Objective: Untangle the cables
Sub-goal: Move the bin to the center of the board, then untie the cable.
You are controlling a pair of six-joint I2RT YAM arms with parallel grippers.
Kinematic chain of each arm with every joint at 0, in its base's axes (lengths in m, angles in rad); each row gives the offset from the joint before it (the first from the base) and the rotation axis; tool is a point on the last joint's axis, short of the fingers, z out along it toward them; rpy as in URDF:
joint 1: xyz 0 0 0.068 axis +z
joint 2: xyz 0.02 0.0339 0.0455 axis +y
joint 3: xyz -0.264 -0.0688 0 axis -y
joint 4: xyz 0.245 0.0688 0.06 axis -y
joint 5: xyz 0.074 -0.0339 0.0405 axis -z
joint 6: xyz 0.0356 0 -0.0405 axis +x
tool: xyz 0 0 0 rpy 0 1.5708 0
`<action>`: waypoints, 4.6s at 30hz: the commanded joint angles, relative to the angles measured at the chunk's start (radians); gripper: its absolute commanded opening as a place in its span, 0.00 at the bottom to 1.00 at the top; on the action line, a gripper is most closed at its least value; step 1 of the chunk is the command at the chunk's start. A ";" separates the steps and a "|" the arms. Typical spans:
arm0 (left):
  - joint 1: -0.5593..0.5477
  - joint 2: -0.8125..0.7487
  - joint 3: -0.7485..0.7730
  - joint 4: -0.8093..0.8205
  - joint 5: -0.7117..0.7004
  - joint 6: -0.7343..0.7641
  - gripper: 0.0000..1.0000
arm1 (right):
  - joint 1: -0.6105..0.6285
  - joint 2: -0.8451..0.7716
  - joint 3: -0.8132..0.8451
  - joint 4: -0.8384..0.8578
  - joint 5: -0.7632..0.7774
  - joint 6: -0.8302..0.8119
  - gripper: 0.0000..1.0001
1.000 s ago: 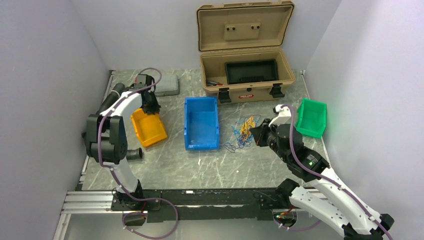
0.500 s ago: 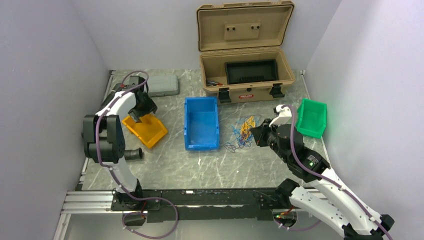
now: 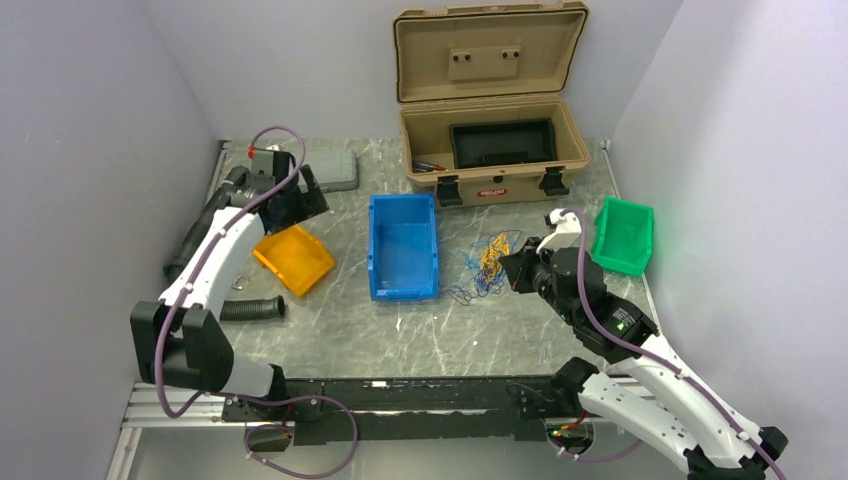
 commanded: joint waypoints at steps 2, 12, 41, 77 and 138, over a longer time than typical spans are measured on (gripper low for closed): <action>-0.124 -0.092 -0.082 0.062 0.096 0.032 1.00 | -0.001 -0.022 0.032 0.020 0.009 0.000 0.00; -0.344 0.003 -0.011 0.063 0.071 -0.021 0.99 | 0.000 0.007 0.044 0.043 -0.019 0.000 0.00; -0.364 0.101 0.014 -0.119 -0.220 -0.218 0.00 | -0.002 -0.040 0.026 0.016 -0.007 0.012 0.00; -0.190 -0.004 -0.007 0.219 0.187 0.044 0.97 | -0.001 -0.028 0.005 0.020 -0.050 0.045 0.00; -0.643 -0.411 -0.480 0.641 0.180 0.175 0.00 | 0.000 -0.199 -0.084 -0.235 0.485 0.336 0.00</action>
